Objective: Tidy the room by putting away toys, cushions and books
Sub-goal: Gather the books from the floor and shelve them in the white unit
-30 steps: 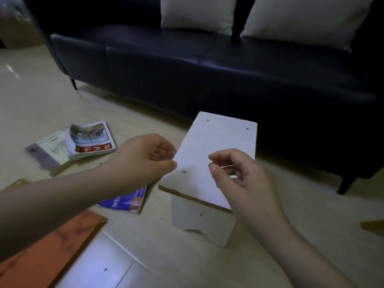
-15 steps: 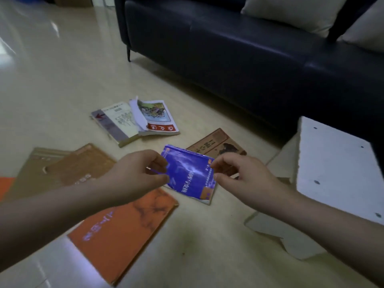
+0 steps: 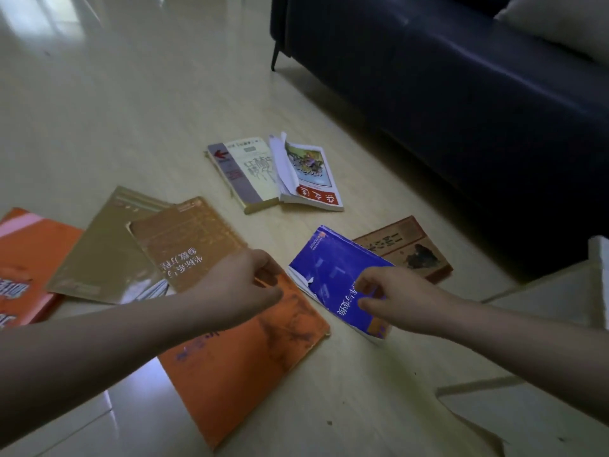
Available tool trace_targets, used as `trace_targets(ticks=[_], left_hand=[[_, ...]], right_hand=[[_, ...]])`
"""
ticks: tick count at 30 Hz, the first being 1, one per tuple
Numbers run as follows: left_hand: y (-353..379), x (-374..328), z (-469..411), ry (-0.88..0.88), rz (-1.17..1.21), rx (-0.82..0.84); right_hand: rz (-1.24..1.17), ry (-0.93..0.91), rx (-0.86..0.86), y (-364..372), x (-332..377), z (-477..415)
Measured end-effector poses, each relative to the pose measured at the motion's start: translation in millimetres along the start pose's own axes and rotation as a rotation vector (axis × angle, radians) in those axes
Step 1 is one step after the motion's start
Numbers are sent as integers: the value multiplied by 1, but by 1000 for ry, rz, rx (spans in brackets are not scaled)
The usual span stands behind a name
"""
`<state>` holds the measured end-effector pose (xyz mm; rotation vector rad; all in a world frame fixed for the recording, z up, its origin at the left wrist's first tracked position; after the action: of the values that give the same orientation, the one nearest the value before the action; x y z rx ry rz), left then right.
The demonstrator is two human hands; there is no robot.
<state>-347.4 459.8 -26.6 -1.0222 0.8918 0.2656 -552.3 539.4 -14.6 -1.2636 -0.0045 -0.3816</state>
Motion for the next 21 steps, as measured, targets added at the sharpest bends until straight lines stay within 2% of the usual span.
trace_targets(ticks=[3,8,12,17,21], left_hand=[[5,24,-1,-29,-75,26],[2,65,-15,-85,-247,-25],[-7,101,-25,-116,-392,-81],[-25,141,-32,-356,-263,-273],[-35,174,-34,-495,-298,-346]], right_hand=[[39,-53,13,23,1,-35],[95,-147,46,49,10,-76],[141,-133,76,61,4,-94],[133,-165,95,73,4,-107],[146,-210,95,84,6,-117]])
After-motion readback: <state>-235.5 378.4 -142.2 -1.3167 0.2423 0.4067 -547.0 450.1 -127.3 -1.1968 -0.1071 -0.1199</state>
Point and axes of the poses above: each hand's wrist, its own z-axis away from the middle knuckle, its own y-axis out of the palm, x = y × z, the point moved 7 cm from there along -z, towards the middle knuckle, and after that the axes turned 7 degrees about -x, right-handed, at the moved point
